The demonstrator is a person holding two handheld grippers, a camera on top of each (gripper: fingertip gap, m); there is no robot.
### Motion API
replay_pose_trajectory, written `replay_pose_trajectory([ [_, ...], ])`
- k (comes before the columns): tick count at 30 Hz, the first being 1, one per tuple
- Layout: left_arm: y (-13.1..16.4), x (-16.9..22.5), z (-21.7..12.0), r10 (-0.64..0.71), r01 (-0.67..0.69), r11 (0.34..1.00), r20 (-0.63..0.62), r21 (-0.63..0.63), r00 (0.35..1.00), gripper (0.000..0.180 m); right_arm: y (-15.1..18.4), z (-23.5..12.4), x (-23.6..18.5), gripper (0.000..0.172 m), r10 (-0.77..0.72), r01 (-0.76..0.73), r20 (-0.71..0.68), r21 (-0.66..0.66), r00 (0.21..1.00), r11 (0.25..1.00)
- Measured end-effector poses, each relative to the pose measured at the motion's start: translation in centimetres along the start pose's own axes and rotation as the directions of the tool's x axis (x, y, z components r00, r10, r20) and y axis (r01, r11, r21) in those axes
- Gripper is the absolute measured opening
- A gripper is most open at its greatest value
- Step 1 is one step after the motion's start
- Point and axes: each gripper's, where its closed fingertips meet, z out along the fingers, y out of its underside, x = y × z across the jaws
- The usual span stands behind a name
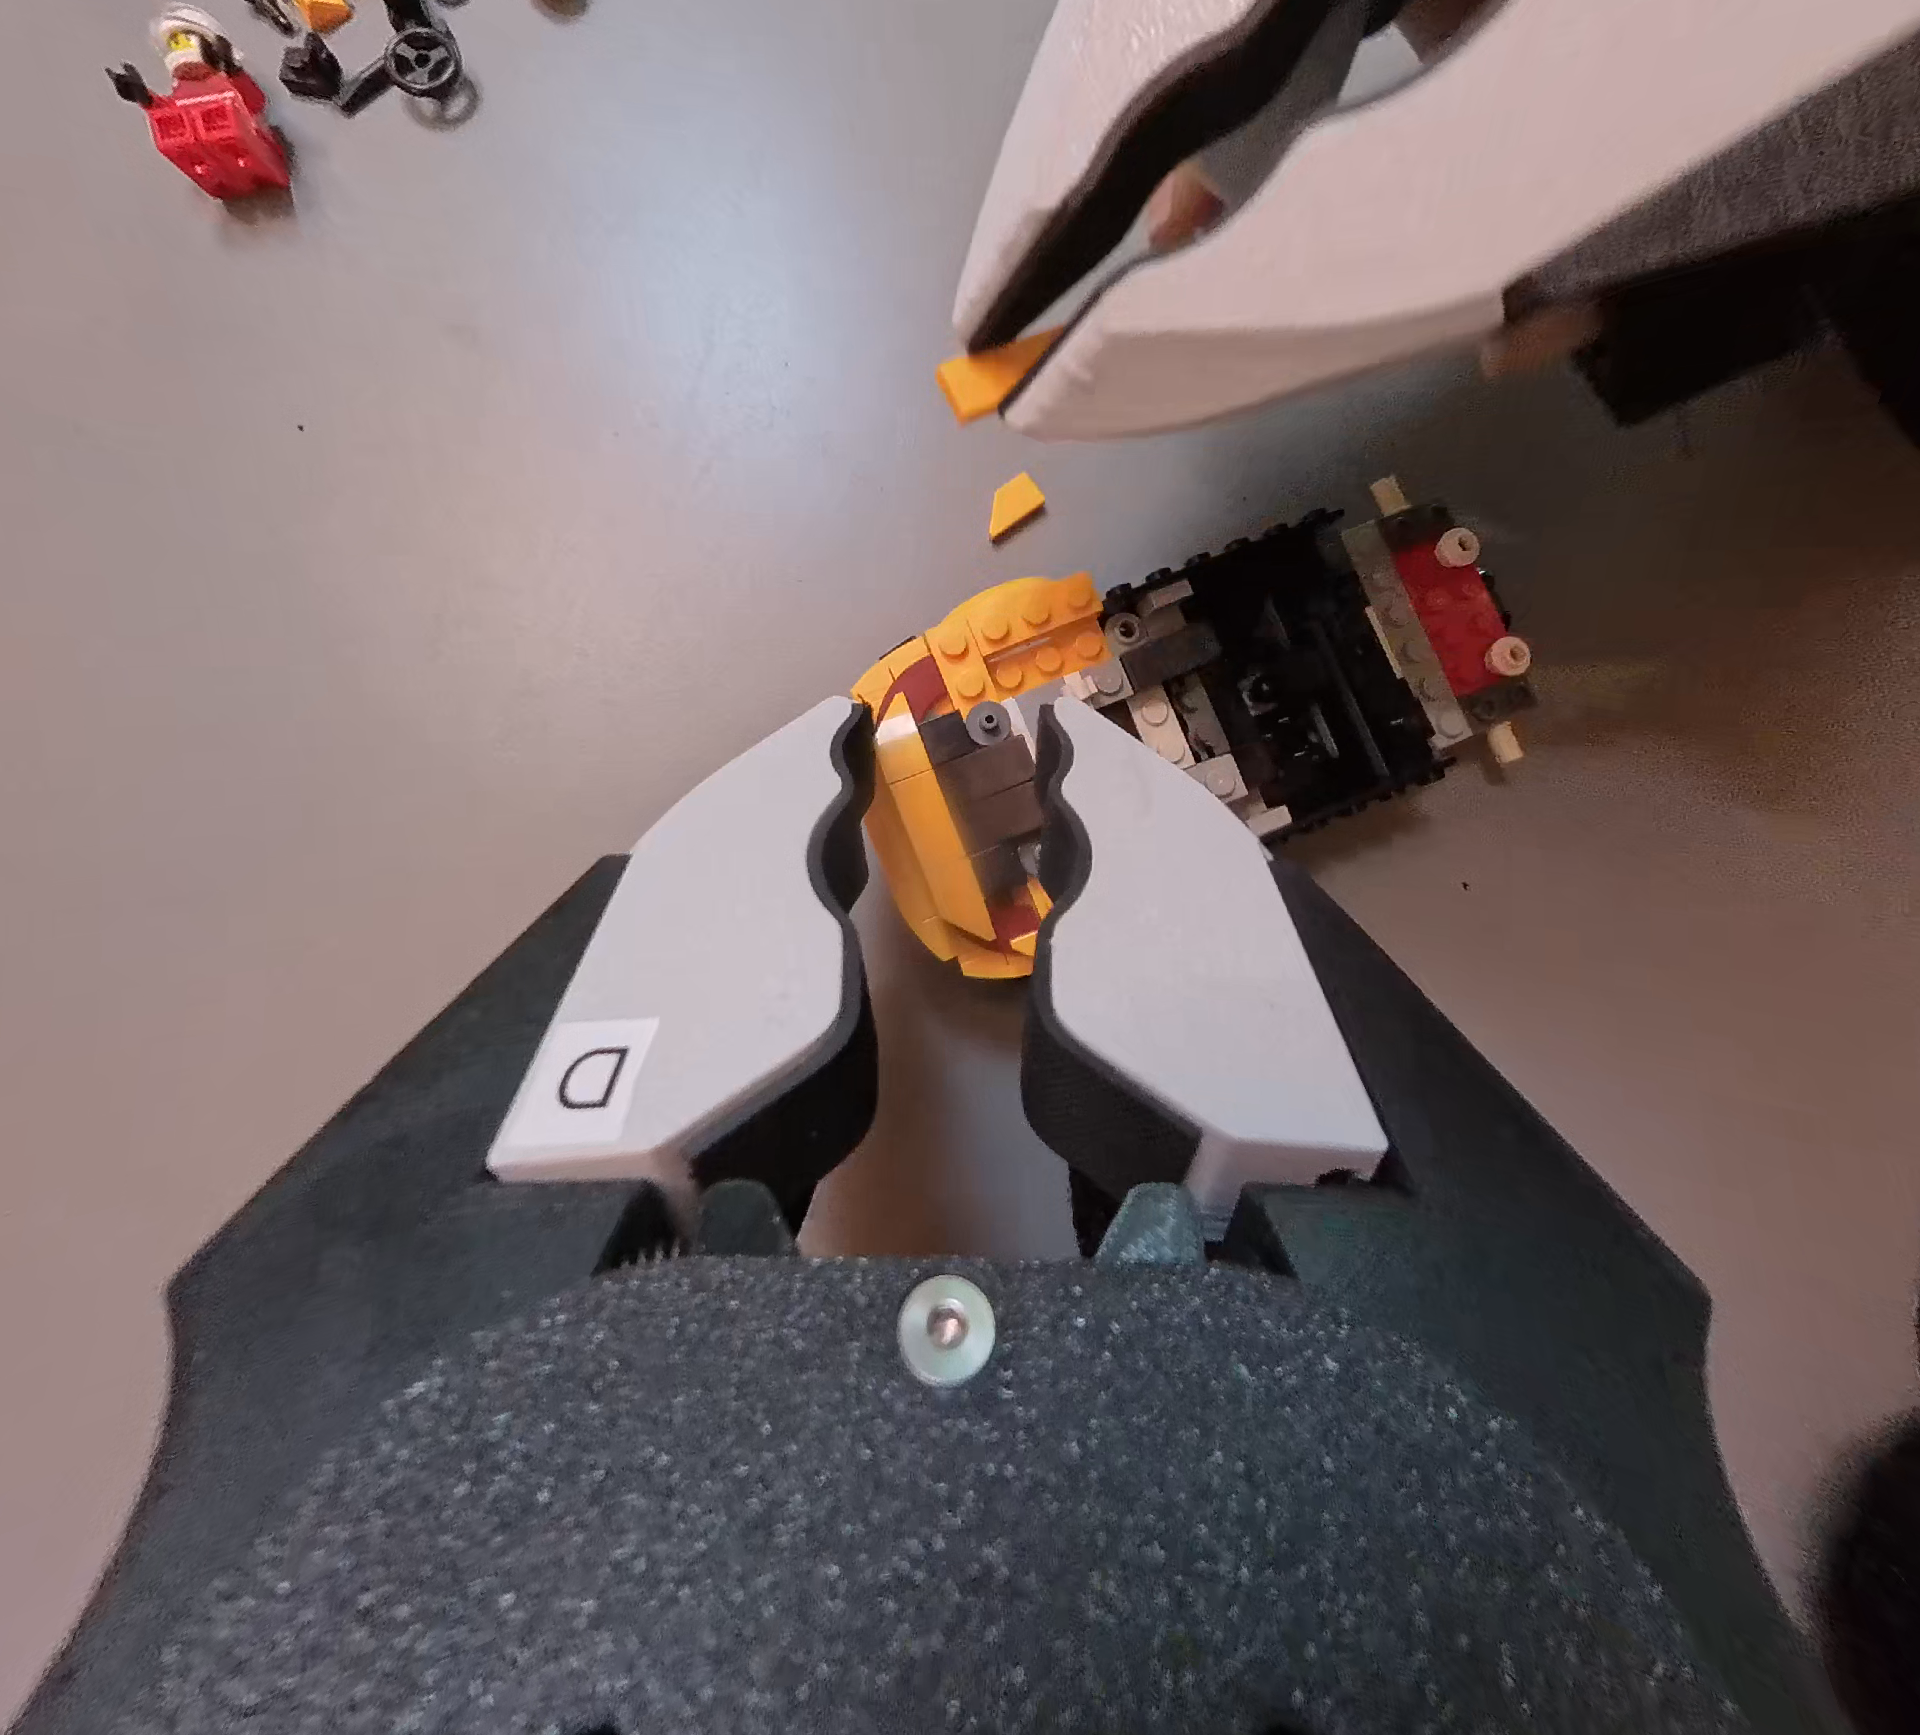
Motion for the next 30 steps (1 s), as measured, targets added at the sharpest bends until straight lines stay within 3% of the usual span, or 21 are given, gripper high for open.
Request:
replay_pose_trajectory([
  [1,0.0,0.1,-0.1,0.005,-0.005,1.0,-0.007,0.002,1.0,0.029,0.2,-0.1,0.3,0.007,0.026,-0.026,0.014,-0.012,1.0,1.0],
  [11,-0.1,0.1,-2.3,0.016,-0.013,0.999,-0.101,0.032,0.995,0.04,4.7,1.8,1.8,0.013,0.041,-0.033,0.037,-0.194,0.998,0.98],
  [20,0.8,-0.3,-2.9,0.033,-0.028,0.999,-0.16,0.032,0.987,0.042,4.0,1.4,1.0,0.04,0.036,-0.022,0.098,-0.142,0.995,0.99],
  [25,2.2,-0.7,-2.8,0.048,-0.045,0.999,-0.213,0.02,0.976,0.046,1.4,-0.5,-2.7,0.037,0.093,-0.07,0.268,-0.096,0.959,0.993],
  [27,2.3,-0.6,-2.7,0.02,-0.011,0.999,-0.261,0.036,0.965,0.047,1.2,-1.0,-5.0,0.046,0.086,-0.044,0.309,-0.138,0.947,0.989],
  [30,2.8,0.3,-2.7,0.029,-0.018,0.999,-0.341,0.036,0.94,0.046,2.0,-0.4,-6.7,0.06,-0.035,0.076,0.202,-0.197,0.979,0.978],
])
